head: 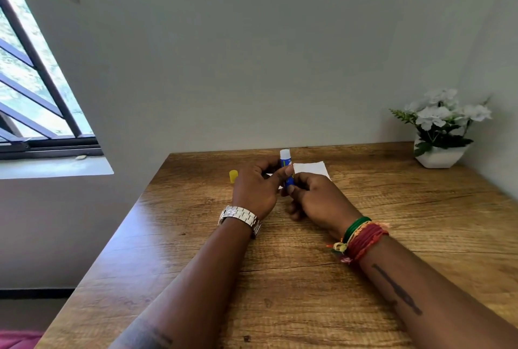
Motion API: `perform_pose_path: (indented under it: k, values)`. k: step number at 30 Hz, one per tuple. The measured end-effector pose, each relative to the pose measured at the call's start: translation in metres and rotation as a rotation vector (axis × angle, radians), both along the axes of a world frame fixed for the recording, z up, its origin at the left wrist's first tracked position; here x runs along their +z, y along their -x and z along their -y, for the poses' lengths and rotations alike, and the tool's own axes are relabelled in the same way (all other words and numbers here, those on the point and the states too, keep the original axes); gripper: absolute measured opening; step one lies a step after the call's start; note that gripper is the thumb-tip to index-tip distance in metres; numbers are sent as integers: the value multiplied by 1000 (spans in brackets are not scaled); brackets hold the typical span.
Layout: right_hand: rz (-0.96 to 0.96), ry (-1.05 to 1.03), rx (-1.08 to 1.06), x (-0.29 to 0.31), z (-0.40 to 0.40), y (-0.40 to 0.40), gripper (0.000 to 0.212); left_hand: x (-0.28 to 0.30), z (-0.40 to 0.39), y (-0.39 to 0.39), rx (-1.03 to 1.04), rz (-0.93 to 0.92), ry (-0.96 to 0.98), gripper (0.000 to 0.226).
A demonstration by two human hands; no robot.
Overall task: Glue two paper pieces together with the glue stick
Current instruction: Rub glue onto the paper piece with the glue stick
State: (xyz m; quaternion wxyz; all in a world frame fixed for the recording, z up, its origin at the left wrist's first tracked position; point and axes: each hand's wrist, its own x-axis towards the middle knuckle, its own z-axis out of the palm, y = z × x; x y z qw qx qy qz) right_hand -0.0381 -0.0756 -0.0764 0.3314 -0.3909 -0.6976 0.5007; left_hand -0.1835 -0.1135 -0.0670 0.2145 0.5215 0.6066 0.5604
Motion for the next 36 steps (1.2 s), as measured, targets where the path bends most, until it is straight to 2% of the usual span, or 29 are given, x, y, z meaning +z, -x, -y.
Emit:
perform_pose_path:
  k: [5,9,13,18,24,31,36]
  values:
    - [10,-21,-69,2,0,1,37,1,0,-1,-4,21,6,29]
    - [-38,-13,-102,1,-4,-1,25,0,0,-3,-10,5,-3,28]
    - [-6,-18,-61,1,-4,-2,14,0,0,-2,-10,-12,-3,28]
    - [-14,-12,-5,0,0,0,17,0,1,-1,6,-10,10,29]
    - [-26,20,-49,5,3,1,37,2,3,-2,-4,32,12,33]
    - [10,-25,-94,6,1,-3,20,2,2,-5,5,7,25,28]
    - [-39,5,-61,3,1,0,19,3,4,-4,19,6,36,31]
